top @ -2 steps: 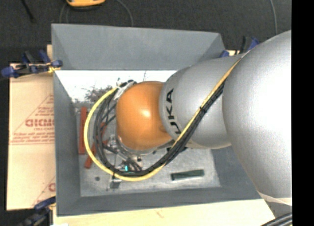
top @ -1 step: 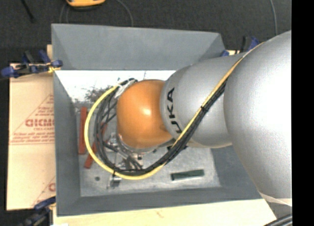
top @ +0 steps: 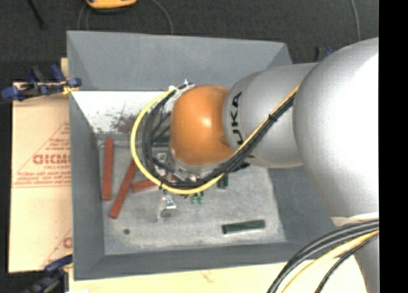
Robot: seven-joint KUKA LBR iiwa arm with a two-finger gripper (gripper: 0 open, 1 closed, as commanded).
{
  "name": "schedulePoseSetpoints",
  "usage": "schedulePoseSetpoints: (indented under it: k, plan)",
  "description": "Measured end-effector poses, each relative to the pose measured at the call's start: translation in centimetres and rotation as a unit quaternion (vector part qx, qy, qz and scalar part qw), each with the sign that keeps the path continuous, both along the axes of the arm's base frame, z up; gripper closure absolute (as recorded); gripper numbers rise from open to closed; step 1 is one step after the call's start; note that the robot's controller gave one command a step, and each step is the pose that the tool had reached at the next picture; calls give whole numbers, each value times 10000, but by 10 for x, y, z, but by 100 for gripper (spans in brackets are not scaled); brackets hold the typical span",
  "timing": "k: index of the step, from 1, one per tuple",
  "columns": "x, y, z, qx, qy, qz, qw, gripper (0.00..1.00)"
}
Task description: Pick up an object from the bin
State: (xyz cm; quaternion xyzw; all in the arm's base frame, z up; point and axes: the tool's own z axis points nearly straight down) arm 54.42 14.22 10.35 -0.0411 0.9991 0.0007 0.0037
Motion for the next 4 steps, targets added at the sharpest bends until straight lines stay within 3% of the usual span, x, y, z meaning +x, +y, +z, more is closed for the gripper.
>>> schedulePoseSetpoints:
  k: [1, 2, 3, 4]
  plan:
    - [22, -10, -2, -28, 47, 43, 10000, 0]
    - [63, -37, 4, -9, 12, 316, 9995, 0]
    - [38, -32, -21, -2, 13, -598, 9982, 0]
    - [48, -17, -24, -2, 117, -503, 9987, 100]
